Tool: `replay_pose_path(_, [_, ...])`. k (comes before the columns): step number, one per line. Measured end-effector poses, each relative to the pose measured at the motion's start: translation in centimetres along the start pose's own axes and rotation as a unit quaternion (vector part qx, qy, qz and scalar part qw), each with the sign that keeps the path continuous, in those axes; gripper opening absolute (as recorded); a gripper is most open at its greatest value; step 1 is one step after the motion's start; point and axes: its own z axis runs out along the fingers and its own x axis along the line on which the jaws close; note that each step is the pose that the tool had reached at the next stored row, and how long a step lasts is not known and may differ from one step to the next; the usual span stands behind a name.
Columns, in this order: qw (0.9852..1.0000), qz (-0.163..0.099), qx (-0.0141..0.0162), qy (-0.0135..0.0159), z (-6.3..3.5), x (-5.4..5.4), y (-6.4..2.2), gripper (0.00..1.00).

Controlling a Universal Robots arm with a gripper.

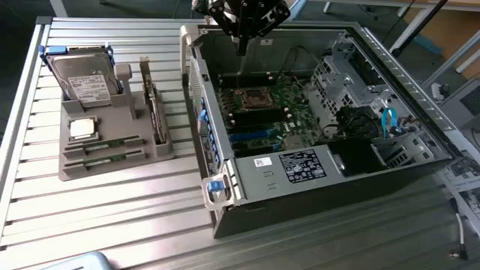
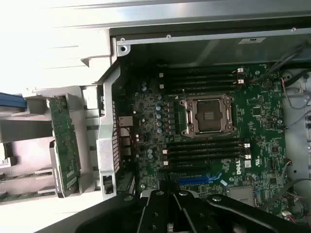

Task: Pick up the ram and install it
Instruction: 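Reach for the ram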

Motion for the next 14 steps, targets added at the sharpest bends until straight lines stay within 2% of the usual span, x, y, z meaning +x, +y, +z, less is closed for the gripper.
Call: replay_pose_path(14, [1.0000, 0.000, -0.0001, -0.0001, 0.00, 0.19, -0.02, 0.10])
